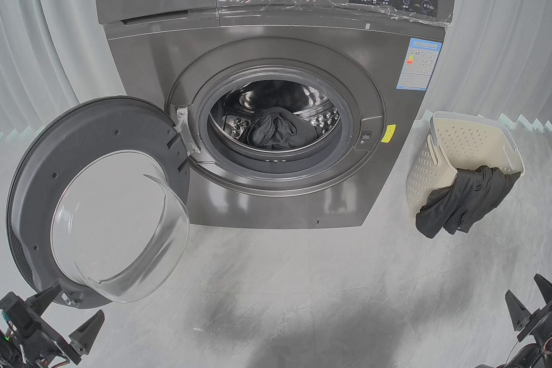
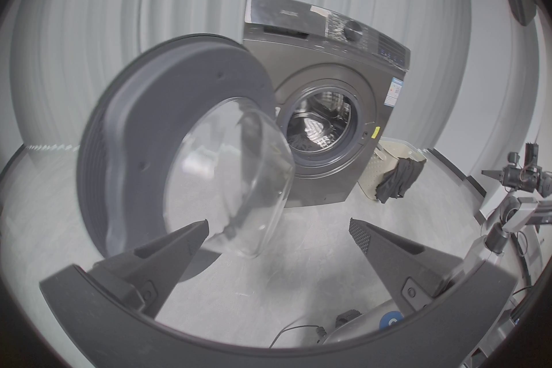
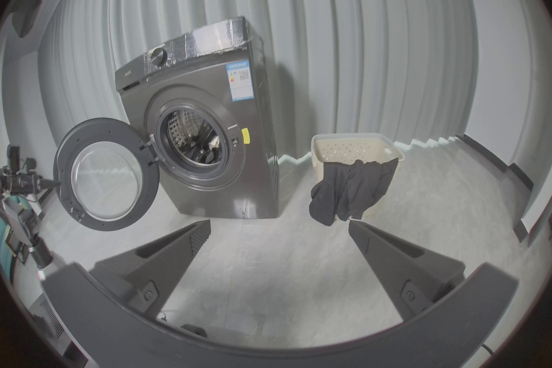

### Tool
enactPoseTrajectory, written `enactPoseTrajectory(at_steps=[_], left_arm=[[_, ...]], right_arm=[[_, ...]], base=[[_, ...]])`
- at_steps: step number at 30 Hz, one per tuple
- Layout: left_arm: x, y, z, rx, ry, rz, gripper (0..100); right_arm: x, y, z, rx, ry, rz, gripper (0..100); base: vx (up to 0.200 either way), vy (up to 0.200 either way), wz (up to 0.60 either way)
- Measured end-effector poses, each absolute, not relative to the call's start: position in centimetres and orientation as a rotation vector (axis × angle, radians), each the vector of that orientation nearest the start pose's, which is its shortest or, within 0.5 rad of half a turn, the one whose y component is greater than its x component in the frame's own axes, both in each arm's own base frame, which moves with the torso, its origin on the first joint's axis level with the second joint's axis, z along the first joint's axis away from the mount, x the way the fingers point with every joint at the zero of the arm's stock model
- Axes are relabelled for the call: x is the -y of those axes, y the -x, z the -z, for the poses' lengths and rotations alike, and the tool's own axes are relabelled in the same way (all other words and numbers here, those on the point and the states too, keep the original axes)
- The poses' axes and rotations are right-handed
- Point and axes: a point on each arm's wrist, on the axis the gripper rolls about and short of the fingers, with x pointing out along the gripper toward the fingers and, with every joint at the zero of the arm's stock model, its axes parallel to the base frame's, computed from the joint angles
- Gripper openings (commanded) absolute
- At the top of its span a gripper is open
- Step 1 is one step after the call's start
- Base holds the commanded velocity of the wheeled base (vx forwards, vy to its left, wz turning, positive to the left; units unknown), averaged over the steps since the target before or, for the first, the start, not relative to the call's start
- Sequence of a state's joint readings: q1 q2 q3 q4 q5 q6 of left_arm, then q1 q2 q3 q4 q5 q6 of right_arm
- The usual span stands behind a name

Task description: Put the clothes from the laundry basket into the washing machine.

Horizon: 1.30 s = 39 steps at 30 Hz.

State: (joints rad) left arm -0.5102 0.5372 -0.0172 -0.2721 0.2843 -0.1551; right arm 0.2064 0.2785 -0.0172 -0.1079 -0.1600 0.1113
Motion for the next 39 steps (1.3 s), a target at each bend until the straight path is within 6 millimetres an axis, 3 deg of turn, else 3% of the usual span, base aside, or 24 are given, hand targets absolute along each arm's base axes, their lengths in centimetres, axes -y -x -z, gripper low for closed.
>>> enactPoseTrajectory(at_steps=[10, 18, 23, 30, 39], left_arm=[[-0.4, 0.5, -9.3, -0.097, 0.128, 0.026, 100], [-0.1, 1.8, -8.8, -0.003, 0.084, -0.057, 100], [0.0, 2.1, -8.2, -0.012, 0.036, -0.031, 100], [0.0, 2.3, -8.1, 0.0, 0.005, 0.007, 100], [0.1, 2.3, -8.0, 0.001, 0.002, 0.028, 100]], right_arm=[[0.7, 1.3, -8.9, -0.048, -0.058, 0.121, 100], [0.4, 1.7, -8.6, -0.036, -0.018, 0.095, 100], [0.2, 1.9, -8.3, -0.039, 0.009, 0.097, 100], [-0.2, 2.2, -8.1, -0.013, 0.011, -0.066, 100], [0.0, 2.3, -8.1, 0.002, -0.01, -0.009, 100]], base=[[0.0, 0.0, 0.0], [0.0, 0.0, 0.0], [0.0, 0.0, 0.0], [0.0, 0.0, 0.0], [0.0, -0.067, 0.0]])
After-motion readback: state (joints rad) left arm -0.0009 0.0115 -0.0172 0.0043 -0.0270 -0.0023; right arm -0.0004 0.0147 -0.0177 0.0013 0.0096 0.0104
